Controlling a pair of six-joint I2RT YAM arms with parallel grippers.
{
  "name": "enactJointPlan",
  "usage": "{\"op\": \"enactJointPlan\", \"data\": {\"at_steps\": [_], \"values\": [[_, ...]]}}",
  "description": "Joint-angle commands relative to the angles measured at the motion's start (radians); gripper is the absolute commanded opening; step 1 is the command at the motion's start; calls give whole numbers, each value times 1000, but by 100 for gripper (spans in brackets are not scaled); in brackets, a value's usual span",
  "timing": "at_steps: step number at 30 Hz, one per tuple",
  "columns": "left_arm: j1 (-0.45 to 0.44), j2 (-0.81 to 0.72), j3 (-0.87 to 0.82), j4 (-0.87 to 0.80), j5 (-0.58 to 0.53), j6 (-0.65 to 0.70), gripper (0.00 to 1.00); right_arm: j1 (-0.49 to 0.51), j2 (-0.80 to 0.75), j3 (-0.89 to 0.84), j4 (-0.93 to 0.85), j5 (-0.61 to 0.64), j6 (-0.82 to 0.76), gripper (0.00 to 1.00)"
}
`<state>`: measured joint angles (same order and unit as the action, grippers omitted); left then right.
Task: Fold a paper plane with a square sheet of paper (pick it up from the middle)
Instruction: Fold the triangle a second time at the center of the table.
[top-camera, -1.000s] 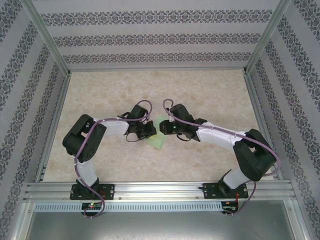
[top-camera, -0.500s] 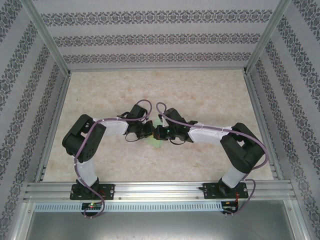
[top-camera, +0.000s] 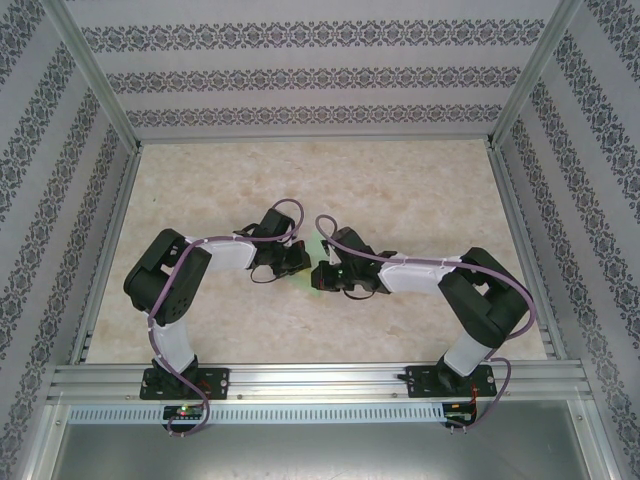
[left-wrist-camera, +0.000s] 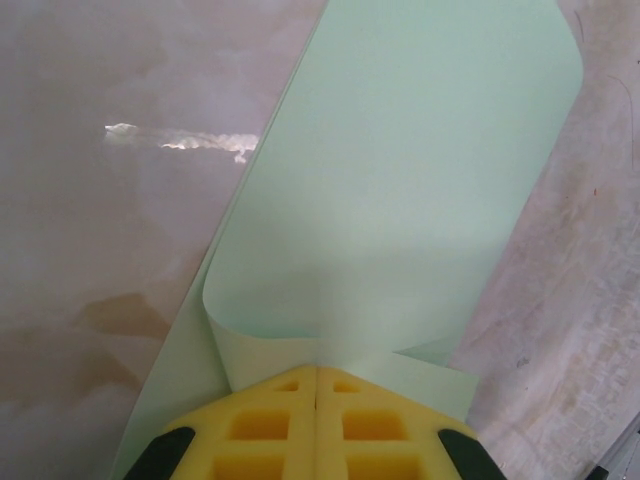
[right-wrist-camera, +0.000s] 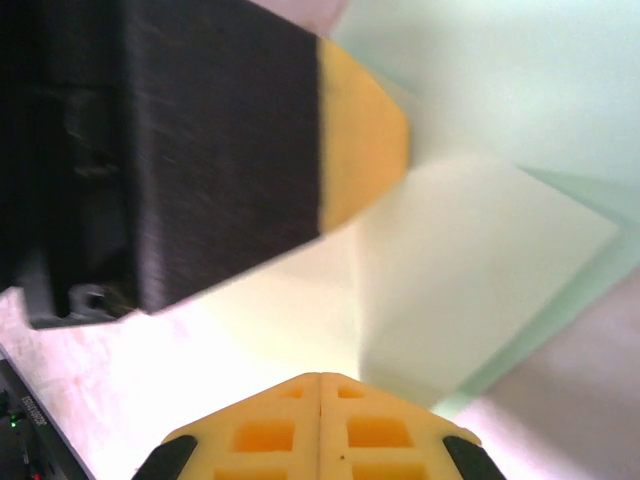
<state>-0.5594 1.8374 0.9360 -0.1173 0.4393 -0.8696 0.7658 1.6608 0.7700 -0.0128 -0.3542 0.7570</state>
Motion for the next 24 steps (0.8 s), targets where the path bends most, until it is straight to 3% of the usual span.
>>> {"op": "enactJointPlan", "data": {"at_steps": [1, 24], "values": [[-17, 16, -14, -67, -33, -3, 6, 0, -3, 11, 74, -36, 29, 0], [-16, 20, -11, -78, -32, 2, 6, -3, 148, 34, 80, -129, 50, 3]]}}
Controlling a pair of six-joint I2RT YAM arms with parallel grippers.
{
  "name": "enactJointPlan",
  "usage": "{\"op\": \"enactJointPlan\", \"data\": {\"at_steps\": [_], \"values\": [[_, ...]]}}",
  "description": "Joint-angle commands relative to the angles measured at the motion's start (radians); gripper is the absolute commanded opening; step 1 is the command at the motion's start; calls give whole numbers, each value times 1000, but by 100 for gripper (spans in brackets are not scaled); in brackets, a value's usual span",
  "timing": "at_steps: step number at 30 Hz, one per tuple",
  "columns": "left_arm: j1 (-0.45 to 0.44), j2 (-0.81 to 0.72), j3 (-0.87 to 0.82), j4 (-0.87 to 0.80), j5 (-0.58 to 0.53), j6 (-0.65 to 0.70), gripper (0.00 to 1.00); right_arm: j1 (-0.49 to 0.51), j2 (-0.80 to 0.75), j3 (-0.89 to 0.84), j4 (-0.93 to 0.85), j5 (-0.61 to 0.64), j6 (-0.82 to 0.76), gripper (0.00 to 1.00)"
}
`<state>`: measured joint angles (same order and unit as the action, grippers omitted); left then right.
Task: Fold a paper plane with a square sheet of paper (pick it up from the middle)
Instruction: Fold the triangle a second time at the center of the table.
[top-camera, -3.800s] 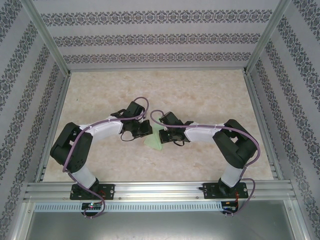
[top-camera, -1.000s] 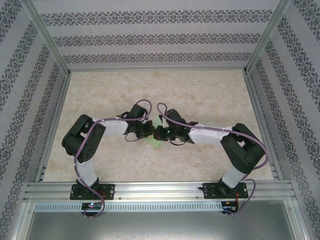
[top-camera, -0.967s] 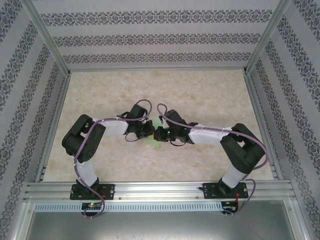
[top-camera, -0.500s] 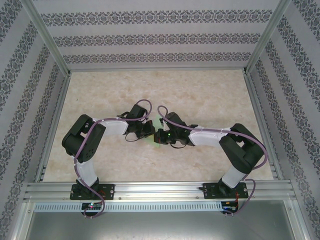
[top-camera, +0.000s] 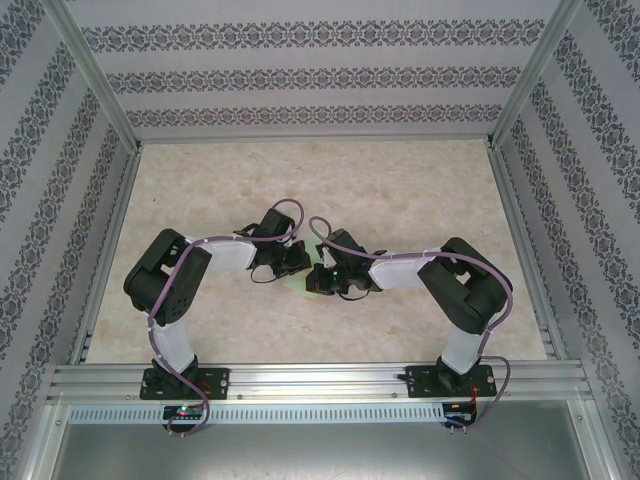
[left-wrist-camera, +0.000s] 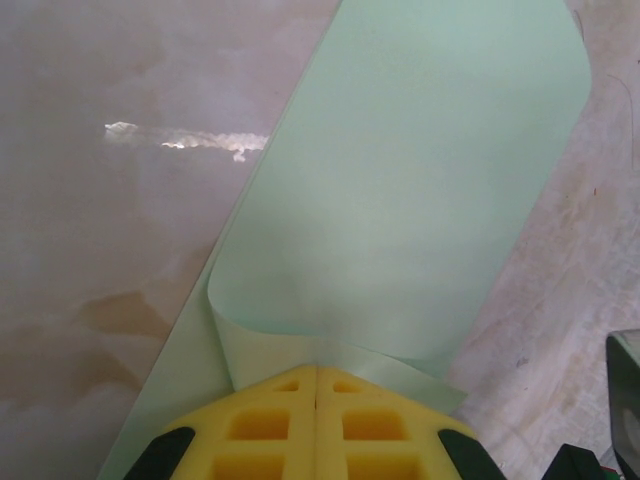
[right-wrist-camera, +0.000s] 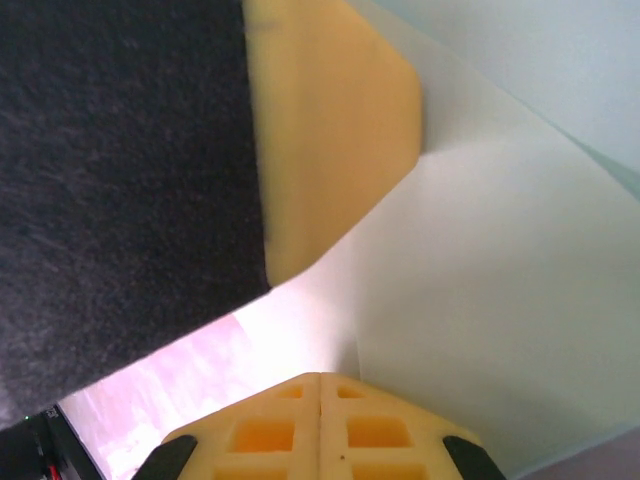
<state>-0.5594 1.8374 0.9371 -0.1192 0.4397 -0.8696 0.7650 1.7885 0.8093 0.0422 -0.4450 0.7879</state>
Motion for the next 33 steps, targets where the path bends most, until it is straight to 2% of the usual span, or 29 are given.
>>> {"op": "enactJointPlan", "data": {"at_steps": [1, 8, 20, 25, 33], "values": [[-16, 20, -12, -77, -33, 3, 6, -3, 20, -12, 30, -39, 23, 3], [-16, 18, -14, -85, -43, 0, 6, -6, -8, -11, -46, -4, -6, 4], [-16, 23, -16, -94, -52, 3, 5, -3, -43, 112, -287, 46, -142, 8], [-16, 24, -14, -93, -50, 1, 5, 16, -67, 141, -289, 16, -149, 8], [-16, 23, -9, -94, -46, 3, 5, 37, -35, 163, -345, 96, -165, 8]]}}
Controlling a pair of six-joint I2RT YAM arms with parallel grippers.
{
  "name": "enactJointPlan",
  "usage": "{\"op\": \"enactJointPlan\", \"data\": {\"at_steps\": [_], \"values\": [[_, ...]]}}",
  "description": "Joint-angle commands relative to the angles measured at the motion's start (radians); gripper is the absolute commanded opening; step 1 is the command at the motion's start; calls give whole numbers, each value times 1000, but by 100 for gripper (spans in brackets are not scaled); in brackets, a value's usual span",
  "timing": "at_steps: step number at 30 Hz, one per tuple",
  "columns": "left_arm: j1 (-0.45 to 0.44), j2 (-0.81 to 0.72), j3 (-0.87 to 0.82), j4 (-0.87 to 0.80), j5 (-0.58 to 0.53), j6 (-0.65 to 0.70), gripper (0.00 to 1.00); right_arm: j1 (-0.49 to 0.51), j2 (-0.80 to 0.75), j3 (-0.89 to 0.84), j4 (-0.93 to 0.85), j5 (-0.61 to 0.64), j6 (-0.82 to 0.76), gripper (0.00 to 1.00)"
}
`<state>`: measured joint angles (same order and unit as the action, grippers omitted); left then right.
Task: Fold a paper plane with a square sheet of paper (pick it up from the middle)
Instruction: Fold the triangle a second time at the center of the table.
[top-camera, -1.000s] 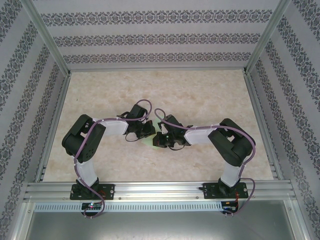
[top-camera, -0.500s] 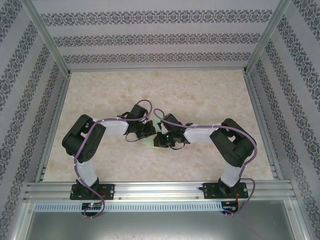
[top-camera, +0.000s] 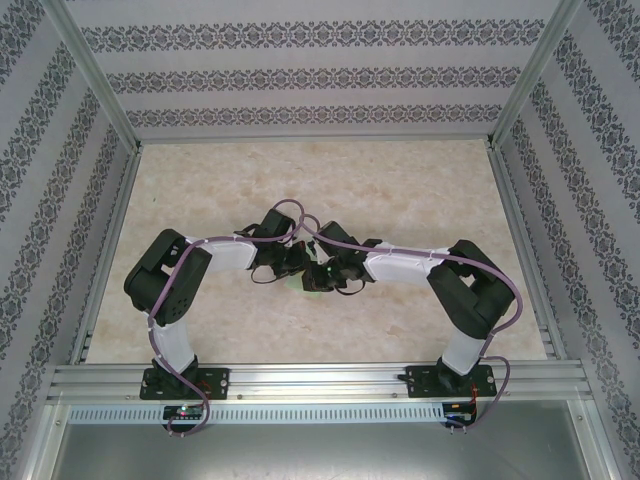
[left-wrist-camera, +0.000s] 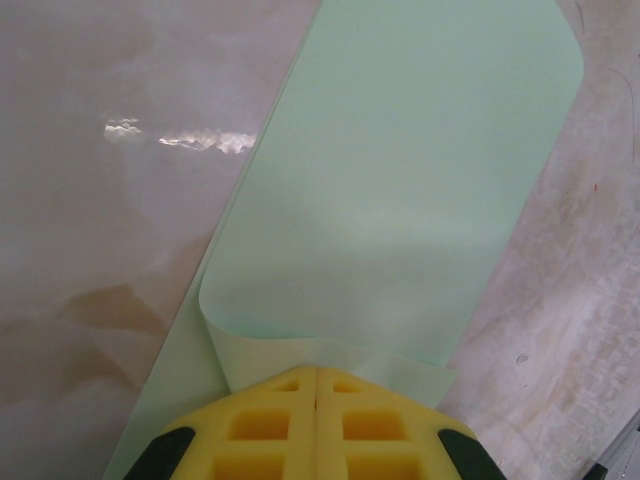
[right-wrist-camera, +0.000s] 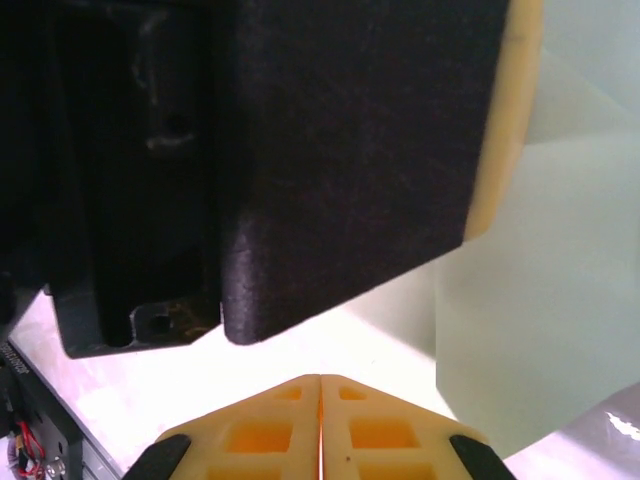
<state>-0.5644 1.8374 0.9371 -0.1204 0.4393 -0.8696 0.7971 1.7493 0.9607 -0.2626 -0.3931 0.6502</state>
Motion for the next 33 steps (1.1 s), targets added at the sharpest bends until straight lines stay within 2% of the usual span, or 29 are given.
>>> {"op": "enactJointPlan", "data": {"at_steps": [1, 19, 24, 28, 33], "values": [[-12, 23, -10, -95, -46, 3, 5, 4, 4, 6, -44, 58, -27, 8], [-11, 28, -9, -99, -50, 9, 5, -2, 52, -33, -131, 158, -45, 7], [-11, 28, -9, -99, -48, 11, 5, -3, 9, -29, -148, 179, -45, 7], [-11, 27, -8, -99, -46, 11, 5, 3, -41, -10, -144, 151, -57, 8], [-11, 26, -6, -100, -45, 10, 5, 8, -76, -17, -43, 77, -18, 8]]}}
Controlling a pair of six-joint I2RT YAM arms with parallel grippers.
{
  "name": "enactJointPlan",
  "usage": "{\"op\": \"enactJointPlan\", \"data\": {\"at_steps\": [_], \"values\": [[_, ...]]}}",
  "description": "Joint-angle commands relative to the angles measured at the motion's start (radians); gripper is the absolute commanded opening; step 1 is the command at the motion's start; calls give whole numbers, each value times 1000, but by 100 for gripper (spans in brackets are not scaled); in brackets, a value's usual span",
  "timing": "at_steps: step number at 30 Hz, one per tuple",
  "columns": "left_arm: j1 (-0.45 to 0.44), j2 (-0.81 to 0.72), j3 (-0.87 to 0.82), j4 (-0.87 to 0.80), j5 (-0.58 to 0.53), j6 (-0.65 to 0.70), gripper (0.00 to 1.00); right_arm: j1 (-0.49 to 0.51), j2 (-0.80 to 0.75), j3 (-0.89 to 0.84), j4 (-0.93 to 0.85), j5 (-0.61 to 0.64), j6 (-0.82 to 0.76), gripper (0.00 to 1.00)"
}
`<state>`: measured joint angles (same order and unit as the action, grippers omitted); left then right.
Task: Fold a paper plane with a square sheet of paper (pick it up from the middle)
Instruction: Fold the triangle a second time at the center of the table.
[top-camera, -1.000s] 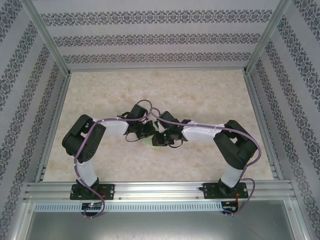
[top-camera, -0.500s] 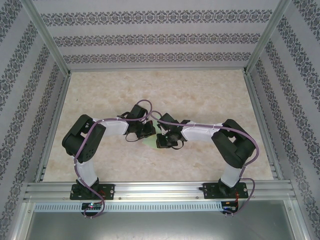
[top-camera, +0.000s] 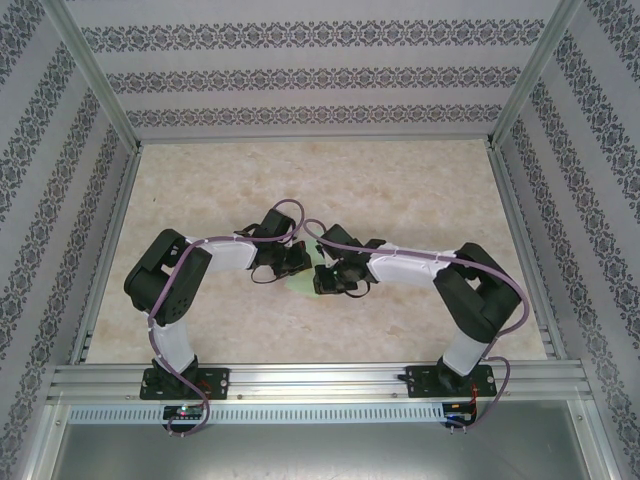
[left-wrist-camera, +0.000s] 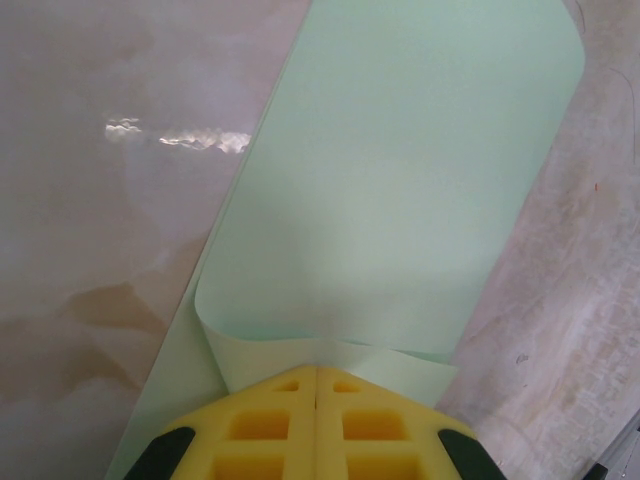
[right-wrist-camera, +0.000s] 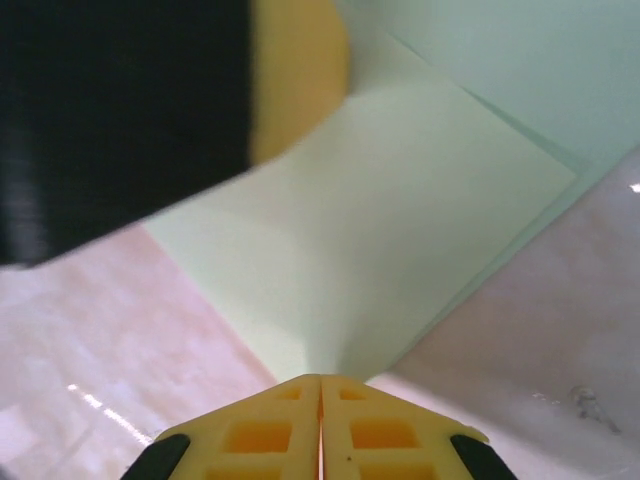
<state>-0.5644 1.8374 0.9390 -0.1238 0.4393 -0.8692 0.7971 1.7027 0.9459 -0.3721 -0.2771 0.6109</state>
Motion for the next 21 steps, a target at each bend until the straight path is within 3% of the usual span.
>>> {"op": "enactJointPlan", "data": {"at_steps": [1, 13, 21], "values": [[-11, 25, -6, -96, -45, 10, 5, 9, -24, -1, 72, -44, 24, 8], [-11, 28, -2, -99, -46, 9, 5, 18, 126, -14, 103, -59, 43, 8], [-10, 37, -7, -114, -69, 9, 5, 16, 89, -82, 73, -78, 31, 8]]}}
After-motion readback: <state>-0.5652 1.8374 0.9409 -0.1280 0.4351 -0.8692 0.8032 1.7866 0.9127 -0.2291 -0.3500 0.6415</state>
